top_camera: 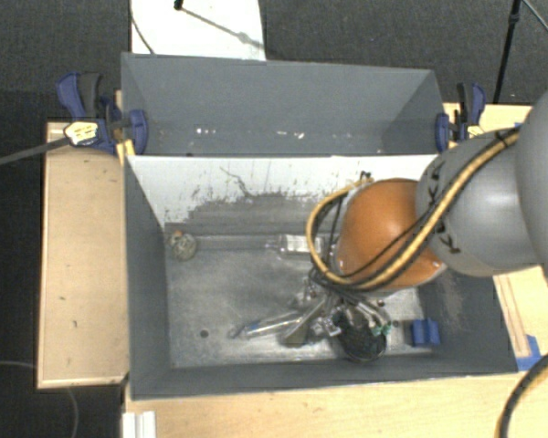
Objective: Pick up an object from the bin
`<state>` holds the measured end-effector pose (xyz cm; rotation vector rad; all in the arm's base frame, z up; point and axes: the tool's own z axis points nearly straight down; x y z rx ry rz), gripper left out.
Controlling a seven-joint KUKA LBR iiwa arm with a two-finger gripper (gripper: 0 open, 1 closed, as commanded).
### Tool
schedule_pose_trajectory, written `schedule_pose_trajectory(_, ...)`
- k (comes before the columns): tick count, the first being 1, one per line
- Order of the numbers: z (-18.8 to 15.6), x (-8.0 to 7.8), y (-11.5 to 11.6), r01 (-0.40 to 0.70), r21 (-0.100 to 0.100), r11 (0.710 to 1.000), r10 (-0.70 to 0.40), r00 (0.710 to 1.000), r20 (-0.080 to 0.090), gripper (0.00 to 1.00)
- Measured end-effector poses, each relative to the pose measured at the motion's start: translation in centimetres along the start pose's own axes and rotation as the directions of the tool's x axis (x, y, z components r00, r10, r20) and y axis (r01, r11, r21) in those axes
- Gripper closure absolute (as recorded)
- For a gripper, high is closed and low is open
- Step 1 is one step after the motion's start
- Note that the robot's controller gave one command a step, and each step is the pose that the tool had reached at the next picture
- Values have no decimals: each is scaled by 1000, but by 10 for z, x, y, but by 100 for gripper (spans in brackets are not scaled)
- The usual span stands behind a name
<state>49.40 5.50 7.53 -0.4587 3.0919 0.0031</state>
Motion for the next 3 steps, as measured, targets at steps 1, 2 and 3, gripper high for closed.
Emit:
schedule_pose_trajectory(1, -45, -2, 0, -7, 1, 1000, 7, 1000, -9, 100)
schedule_pose_trajectory(2, -48, -3, 0, -12, 0, 1000, 12, 1000, -10, 100)
schedule_pose_trajectory(3, -110, -6, -1, -21, 1, 1000, 21, 1000, -8, 100)
